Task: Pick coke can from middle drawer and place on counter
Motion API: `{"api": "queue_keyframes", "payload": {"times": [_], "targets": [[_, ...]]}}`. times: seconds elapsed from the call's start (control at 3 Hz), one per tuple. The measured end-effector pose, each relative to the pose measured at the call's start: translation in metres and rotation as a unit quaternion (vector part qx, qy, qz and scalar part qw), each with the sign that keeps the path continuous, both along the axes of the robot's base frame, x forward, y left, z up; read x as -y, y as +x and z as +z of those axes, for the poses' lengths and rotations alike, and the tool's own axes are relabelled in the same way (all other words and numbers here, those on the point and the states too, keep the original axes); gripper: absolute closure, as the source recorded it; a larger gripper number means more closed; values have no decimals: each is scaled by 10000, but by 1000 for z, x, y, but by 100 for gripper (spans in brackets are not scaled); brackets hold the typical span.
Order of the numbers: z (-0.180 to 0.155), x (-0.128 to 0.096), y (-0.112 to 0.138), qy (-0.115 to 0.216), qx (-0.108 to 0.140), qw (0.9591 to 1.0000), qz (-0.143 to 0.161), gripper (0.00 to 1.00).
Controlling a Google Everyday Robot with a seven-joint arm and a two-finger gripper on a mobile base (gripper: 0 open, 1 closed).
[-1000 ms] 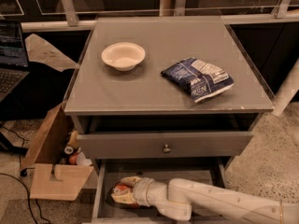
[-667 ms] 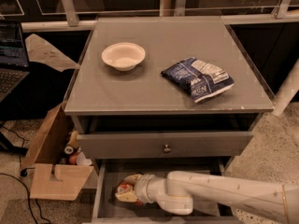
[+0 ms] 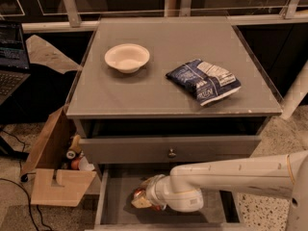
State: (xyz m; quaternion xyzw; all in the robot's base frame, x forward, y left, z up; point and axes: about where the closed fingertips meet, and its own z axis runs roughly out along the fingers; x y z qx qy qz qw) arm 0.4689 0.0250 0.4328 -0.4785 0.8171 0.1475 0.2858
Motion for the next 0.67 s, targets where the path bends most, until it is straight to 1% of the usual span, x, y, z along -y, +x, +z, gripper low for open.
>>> {"api": "queue_keyframes", "payload": {"times": [0.33,0.67], "targets": [[9,28,-22,159,-192,9997,67,100],[22,55,-40,710,-196,9973,55,100]]}}
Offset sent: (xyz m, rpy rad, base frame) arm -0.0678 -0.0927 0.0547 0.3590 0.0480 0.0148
